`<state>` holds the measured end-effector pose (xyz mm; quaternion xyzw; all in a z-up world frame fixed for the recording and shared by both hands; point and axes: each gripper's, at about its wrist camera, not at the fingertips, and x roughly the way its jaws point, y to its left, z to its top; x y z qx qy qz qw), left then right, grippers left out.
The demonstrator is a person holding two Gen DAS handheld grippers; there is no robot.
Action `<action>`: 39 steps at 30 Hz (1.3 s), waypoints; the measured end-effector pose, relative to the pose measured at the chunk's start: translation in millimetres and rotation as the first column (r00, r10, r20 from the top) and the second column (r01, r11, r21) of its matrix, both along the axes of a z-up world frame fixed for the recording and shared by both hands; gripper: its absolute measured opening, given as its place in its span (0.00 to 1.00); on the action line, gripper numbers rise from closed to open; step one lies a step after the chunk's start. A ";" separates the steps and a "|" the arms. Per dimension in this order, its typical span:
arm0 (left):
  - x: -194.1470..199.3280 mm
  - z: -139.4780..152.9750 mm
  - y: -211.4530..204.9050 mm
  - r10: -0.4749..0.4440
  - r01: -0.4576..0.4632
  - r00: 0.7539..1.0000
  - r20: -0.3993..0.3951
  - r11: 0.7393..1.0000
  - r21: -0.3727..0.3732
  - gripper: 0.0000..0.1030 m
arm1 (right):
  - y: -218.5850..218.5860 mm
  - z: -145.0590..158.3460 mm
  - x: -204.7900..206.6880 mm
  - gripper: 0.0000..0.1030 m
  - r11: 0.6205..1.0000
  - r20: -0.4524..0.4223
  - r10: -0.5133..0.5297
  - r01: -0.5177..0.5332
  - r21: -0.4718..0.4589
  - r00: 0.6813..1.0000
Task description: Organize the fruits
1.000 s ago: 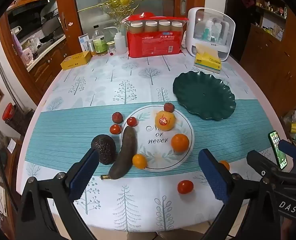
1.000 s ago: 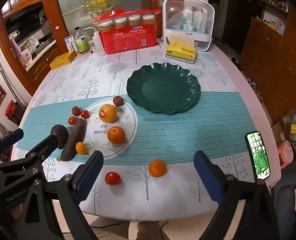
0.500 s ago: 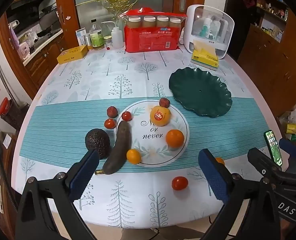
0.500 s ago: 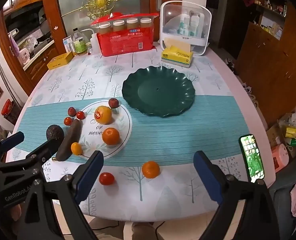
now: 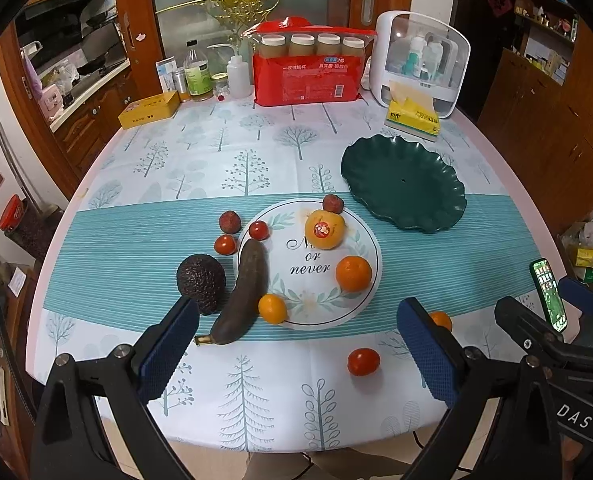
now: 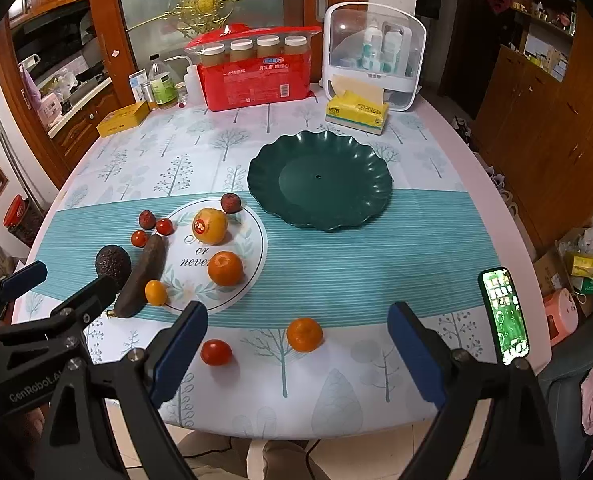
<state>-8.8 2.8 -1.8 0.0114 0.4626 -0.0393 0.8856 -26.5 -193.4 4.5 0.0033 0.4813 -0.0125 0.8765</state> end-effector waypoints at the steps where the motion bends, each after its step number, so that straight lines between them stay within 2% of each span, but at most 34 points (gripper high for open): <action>1: -0.4 0.0 0.0 0.000 0.000 1.000 0.002 1.000 0.001 0.96 | -0.2 0.4 -0.4 0.89 1.000 0.000 0.000 0.000 0.003 1.000; 11: -2.1 3.2 -2.1 -0.003 0.004 1.000 0.017 1.000 -0.010 0.96 | -3.7 4.2 -3.4 0.89 1.000 0.013 -0.001 0.000 0.029 1.000; 39: -2.7 4.9 -3.8 -0.003 0.004 1.000 0.022 1.000 -0.011 0.96 | -5.7 7.2 -1.5 0.85 1.000 0.029 0.006 -0.007 0.021 1.000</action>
